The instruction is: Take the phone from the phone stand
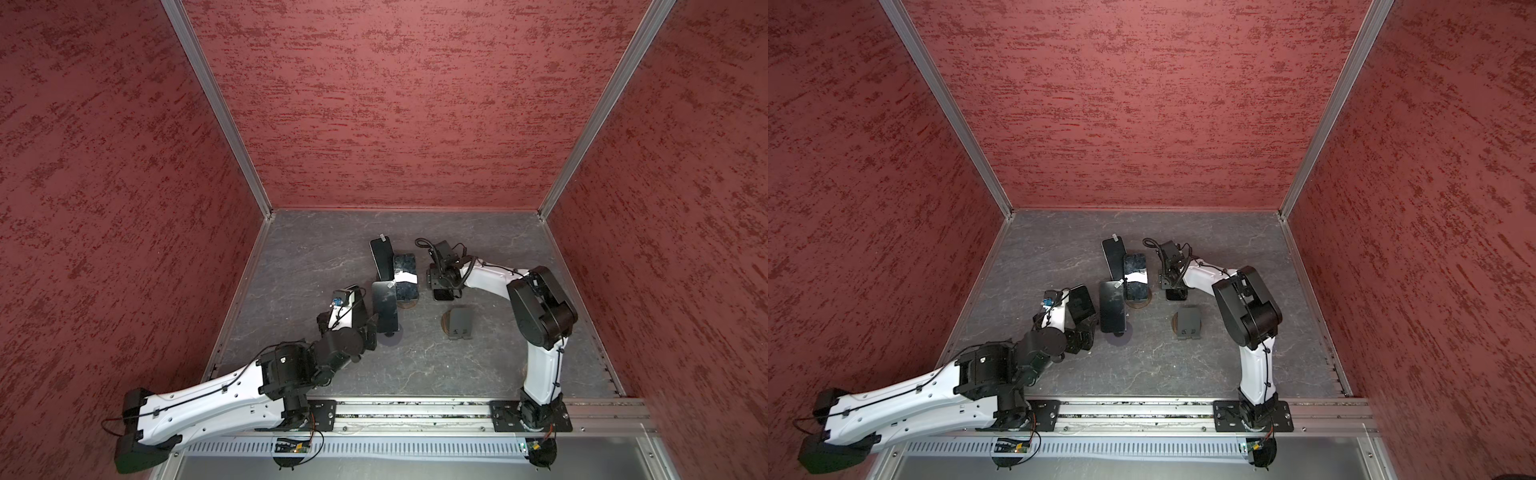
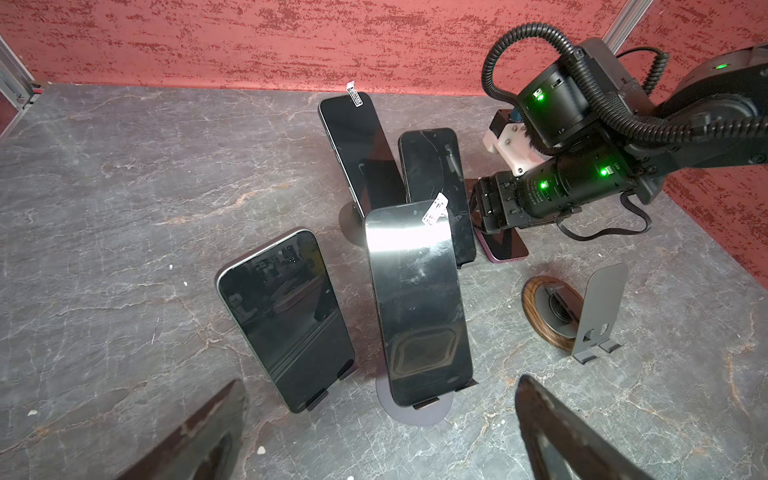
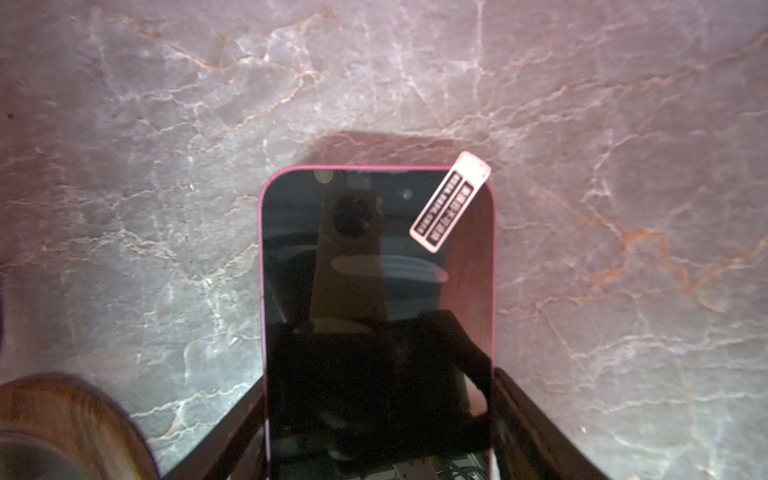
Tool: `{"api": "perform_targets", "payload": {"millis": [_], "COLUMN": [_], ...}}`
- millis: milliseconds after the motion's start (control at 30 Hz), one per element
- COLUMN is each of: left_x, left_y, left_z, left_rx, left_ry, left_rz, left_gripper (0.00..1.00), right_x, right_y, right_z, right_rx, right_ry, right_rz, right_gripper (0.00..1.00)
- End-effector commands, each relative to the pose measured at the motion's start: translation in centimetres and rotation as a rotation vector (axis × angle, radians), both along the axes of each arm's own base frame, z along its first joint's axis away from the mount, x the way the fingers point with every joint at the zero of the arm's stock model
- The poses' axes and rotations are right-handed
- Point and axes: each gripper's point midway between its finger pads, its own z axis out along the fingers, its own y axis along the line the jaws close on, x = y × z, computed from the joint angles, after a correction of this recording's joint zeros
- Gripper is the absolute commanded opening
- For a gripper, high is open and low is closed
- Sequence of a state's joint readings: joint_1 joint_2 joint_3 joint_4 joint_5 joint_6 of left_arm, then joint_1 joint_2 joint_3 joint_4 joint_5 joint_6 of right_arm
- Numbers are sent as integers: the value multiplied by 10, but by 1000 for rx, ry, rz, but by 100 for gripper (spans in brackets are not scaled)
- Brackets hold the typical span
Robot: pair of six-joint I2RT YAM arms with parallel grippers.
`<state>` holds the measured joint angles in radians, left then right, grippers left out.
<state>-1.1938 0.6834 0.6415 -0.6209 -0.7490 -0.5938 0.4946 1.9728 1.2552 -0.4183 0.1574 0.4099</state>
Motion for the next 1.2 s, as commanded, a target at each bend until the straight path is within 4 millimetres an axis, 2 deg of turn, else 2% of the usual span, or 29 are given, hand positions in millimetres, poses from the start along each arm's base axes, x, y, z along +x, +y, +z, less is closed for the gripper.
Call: {"api": "perform_targets", "payload": {"millis": [0, 233, 333, 567, 733, 867, 1167], "left_x": [0, 2, 2, 2, 3, 4, 7], "left_y": [1, -1, -3, -3, -4, -5, -12], "left_z": [6, 6, 4, 3, 3, 4, 10], "left_rx": [-19, -9, 0, 3, 4, 6, 1], "left_ry": [3, 4, 11, 11, -1, -5, -32], "left_rz": [10, 9, 7, 9, 7, 5, -11], "left_gripper": [100, 100, 100, 100, 100, 99, 100], "right_x": [-18, -16, -13, -6, -7, -17, -65], "right_y": [-4, 1, 2, -1, -13, -26, -41], "right_z": [-17, -5, 5, 51, 82, 97, 97], "right_rx": [15, 45, 56, 67, 28, -15, -24], "right_ry": [77, 60, 39, -57, -120, -139, -113], "right_rz": [-6, -6, -5, -9, -25, -37, -68], "right_gripper": [79, 84, 84, 87, 89, 93, 97]}}
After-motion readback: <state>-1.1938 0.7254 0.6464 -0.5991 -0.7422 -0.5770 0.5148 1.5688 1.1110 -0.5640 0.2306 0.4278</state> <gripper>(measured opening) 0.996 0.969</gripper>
